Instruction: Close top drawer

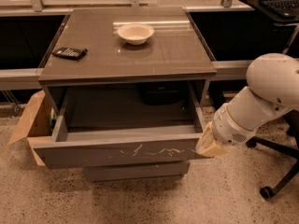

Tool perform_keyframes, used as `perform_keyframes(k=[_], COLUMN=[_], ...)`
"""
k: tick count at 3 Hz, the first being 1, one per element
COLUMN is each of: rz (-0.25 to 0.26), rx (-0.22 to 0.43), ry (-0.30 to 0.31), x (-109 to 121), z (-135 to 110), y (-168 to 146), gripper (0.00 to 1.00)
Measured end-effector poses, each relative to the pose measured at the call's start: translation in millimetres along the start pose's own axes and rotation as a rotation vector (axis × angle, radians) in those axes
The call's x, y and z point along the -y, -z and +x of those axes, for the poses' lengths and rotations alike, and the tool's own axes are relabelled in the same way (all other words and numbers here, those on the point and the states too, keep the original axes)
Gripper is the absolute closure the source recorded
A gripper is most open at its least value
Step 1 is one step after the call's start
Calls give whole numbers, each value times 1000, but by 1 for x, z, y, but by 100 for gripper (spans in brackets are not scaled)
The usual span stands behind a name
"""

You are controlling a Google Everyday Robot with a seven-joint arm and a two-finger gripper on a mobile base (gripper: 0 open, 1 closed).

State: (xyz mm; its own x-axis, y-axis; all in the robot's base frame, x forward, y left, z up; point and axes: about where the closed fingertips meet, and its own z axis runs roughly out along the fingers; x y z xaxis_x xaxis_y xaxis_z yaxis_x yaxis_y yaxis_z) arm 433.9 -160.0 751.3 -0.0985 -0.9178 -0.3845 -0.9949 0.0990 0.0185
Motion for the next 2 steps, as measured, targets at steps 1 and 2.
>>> perform_keyframes(k=[1,2], rz=[0,-10], rx=[0,-17], ry=[0,24], x=[0,3], z=[0,1], y=[0,-30], gripper=[96,100])
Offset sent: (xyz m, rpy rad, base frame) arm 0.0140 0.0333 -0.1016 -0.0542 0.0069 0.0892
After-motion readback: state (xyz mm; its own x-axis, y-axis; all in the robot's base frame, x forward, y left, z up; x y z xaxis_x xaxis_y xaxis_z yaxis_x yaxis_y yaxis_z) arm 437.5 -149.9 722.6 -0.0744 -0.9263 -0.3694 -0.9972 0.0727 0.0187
